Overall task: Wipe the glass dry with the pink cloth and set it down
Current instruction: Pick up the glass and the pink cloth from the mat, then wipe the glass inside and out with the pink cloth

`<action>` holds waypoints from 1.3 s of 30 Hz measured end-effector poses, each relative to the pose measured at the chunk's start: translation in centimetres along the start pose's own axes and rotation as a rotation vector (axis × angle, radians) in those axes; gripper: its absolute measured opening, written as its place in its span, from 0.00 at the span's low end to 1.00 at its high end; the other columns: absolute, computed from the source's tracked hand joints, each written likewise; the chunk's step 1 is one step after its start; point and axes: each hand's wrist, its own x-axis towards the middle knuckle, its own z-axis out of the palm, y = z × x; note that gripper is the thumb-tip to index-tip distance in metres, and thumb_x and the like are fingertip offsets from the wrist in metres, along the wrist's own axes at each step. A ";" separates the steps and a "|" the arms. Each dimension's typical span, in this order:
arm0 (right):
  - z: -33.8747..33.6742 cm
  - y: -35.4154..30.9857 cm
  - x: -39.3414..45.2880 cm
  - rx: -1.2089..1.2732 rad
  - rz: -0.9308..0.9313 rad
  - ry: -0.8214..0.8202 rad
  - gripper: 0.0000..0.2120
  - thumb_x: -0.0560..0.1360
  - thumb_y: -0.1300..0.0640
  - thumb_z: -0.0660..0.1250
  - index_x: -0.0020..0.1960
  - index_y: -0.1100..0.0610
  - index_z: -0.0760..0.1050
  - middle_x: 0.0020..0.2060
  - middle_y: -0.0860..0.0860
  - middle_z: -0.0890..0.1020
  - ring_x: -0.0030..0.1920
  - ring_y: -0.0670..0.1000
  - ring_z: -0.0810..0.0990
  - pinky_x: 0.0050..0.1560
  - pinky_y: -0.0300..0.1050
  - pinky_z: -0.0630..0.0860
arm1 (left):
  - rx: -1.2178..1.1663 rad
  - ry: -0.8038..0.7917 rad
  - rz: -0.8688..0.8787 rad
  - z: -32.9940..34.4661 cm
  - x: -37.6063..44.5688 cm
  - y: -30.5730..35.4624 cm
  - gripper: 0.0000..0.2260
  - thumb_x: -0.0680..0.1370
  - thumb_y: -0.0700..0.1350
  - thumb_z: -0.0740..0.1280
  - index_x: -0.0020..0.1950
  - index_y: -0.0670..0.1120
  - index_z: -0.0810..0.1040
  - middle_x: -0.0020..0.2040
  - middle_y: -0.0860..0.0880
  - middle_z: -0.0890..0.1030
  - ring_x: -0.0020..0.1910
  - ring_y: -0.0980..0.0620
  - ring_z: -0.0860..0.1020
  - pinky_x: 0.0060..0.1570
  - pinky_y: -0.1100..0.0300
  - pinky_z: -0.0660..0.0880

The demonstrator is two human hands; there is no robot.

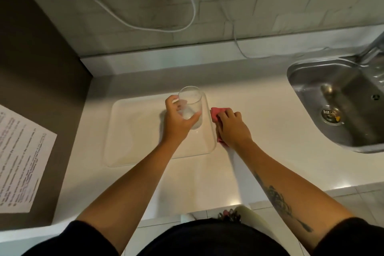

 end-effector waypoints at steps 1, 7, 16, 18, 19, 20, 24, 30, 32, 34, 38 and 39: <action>-0.2 0.1 0.1 0.112 0.021 0.012 0.15 0.90 0.48 0.60 0.71 0.55 0.75 0.68 0.56 0.79 0.65 0.60 0.79 0.62 0.55 0.84 | -0.057 0.004 -0.020 -0.3 0.1 0.0 0.38 0.66 0.61 0.81 0.69 0.55 0.66 0.61 0.47 0.84 0.59 0.49 0.83 0.60 0.51 0.84; -5.6 -1.7 -1.1 1.173 0.175 0.062 0.07 0.90 0.46 0.59 0.63 0.46 0.73 0.57 0.44 0.83 0.57 0.52 0.86 0.44 0.33 0.84 | -0.315 0.000 -0.149 -2.2 -0.6 2.4 0.34 0.70 0.59 0.78 0.72 0.58 0.68 0.58 0.46 0.85 0.58 0.47 0.85 0.52 0.58 0.83; -11.4 -9.6 -3.5 1.352 -0.133 0.108 0.13 0.86 0.48 0.63 0.69 0.42 0.78 0.67 0.47 0.82 0.65 0.47 0.84 0.59 0.39 0.83 | -0.496 -0.056 -0.185 -3.6 -2.6 6.9 0.20 0.86 0.49 0.63 0.79 0.56 0.68 0.53 0.49 0.89 0.57 0.45 0.87 0.59 0.41 0.81; -11.9 -10.2 -3.7 1.176 -0.190 0.166 0.16 0.84 0.46 0.66 0.70 0.45 0.78 0.68 0.49 0.79 0.67 0.49 0.82 0.63 0.38 0.82 | -0.505 -0.048 -0.190 -4.1 -2.6 7.3 0.21 0.84 0.50 0.64 0.78 0.58 0.68 0.56 0.46 0.89 0.59 0.43 0.87 0.61 0.39 0.81; -12.1 -10.3 -3.7 1.116 -0.207 0.173 0.15 0.84 0.48 0.69 0.70 0.46 0.78 0.67 0.49 0.79 0.67 0.51 0.82 0.65 0.42 0.83 | -0.509 -0.037 -0.184 -4.5 -2.5 7.5 0.24 0.82 0.52 0.66 0.78 0.58 0.68 0.57 0.42 0.88 0.60 0.39 0.86 0.62 0.37 0.81; -12.4 -10.4 -3.6 1.098 -0.203 0.155 0.15 0.84 0.52 0.72 0.69 0.47 0.78 0.67 0.49 0.80 0.67 0.52 0.82 0.66 0.48 0.84 | -0.510 -0.027 -0.173 -4.8 -2.4 7.7 0.26 0.80 0.53 0.67 0.78 0.57 0.68 0.57 0.39 0.87 0.60 0.35 0.85 0.61 0.35 0.80; -14.6 -10.3 -3.6 1.249 -0.178 0.062 0.13 0.81 0.52 0.73 0.63 0.40 0.81 0.60 0.47 0.87 0.57 0.49 0.87 0.57 0.45 0.84 | -0.457 0.005 -0.142 -5.7 -1.9 7.5 0.23 0.78 0.52 0.67 0.73 0.62 0.71 0.50 0.47 0.88 0.52 0.47 0.87 0.48 0.53 0.84; -14.7 -11.3 -3.2 0.898 -0.365 -0.014 0.30 0.86 0.41 0.61 0.86 0.44 0.60 0.83 0.43 0.64 0.80 0.38 0.67 0.77 0.38 0.71 | -0.518 -0.038 -0.106 -5.9 -1.9 8.2 0.27 0.80 0.58 0.67 0.78 0.58 0.68 0.60 0.44 0.86 0.59 0.40 0.86 0.57 0.44 0.84; -13.7 -12.3 -3.0 0.748 -0.382 -0.071 0.34 0.89 0.43 0.53 0.89 0.46 0.40 0.89 0.40 0.45 0.88 0.41 0.49 0.88 0.51 0.56 | -0.508 -0.067 -0.113 -5.8 -2.0 8.6 0.27 0.81 0.60 0.66 0.79 0.59 0.67 0.63 0.50 0.86 0.62 0.43 0.86 0.59 0.45 0.85; -13.5 -13.3 -2.6 0.808 -0.366 -0.028 0.34 0.90 0.47 0.51 0.89 0.48 0.35 0.90 0.42 0.41 0.90 0.45 0.44 0.90 0.57 0.52 | -0.490 -0.086 -0.116 -6.0 -2.0 8.7 0.26 0.81 0.61 0.65 0.79 0.62 0.67 0.63 0.53 0.86 0.64 0.45 0.85 0.60 0.46 0.85; -12.2 -14.9 -3.7 0.881 -0.328 0.038 0.36 0.89 0.39 0.47 0.88 0.50 0.33 0.89 0.42 0.37 0.88 0.37 0.39 0.85 0.30 0.48 | -0.466 -0.072 -0.086 -6.8 -1.4 9.1 0.25 0.83 0.61 0.63 0.80 0.59 0.68 0.65 0.51 0.85 0.65 0.46 0.85 0.60 0.52 0.84; -11.7 -15.2 -4.5 0.842 -0.349 0.039 0.37 0.88 0.35 0.45 0.88 0.48 0.30 0.88 0.42 0.34 0.87 0.35 0.36 0.81 0.24 0.46 | -0.467 -0.064 -0.084 -7.0 -1.2 9.2 0.25 0.83 0.60 0.63 0.80 0.59 0.68 0.64 0.52 0.85 0.64 0.47 0.85 0.59 0.53 0.84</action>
